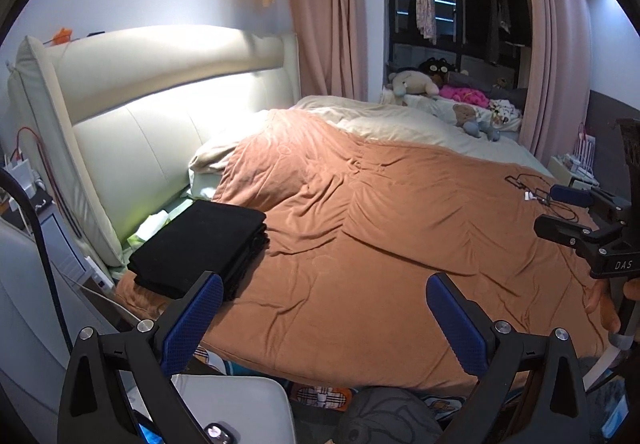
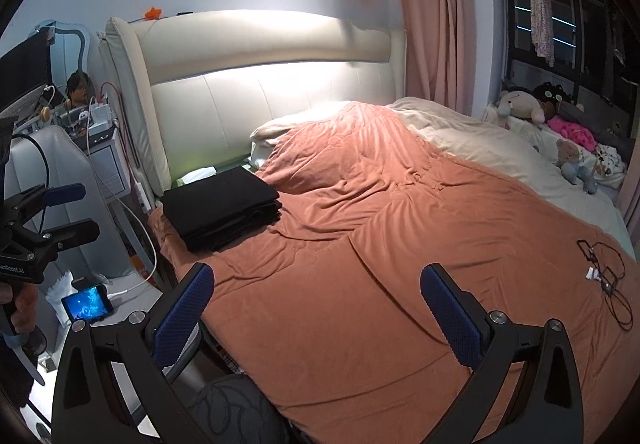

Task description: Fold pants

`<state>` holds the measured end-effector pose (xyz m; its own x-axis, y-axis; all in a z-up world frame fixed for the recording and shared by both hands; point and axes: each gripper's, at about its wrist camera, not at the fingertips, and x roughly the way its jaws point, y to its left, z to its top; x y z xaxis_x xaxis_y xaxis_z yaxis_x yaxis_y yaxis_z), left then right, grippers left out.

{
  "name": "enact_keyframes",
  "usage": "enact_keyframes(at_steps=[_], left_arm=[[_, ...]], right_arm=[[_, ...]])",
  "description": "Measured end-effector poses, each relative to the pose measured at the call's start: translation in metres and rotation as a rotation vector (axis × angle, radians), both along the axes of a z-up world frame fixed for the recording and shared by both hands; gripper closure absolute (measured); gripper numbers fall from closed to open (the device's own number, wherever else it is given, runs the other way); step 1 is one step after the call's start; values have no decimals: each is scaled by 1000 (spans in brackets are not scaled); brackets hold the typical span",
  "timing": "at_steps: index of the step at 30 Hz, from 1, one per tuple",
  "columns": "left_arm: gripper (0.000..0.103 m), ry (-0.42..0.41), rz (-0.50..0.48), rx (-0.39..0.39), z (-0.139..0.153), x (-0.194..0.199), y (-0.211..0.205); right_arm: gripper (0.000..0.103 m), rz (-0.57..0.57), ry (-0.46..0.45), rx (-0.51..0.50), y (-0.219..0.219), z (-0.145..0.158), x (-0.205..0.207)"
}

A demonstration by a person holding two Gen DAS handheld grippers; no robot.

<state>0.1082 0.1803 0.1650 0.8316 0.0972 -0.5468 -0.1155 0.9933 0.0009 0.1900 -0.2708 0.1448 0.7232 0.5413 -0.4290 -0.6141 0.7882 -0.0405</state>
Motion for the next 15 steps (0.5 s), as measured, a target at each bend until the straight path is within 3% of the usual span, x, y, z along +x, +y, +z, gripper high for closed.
enact_keyframes(at_steps=[5, 15], left_arm=[[1, -35, -3, 3, -6, -27, -13], [1, -88, -24, 21, -27, -68, -34]], right_arm=[[0, -26, -20, 34, -20, -11, -30], [0, -84, -132, 6, -34, -33, -94]])
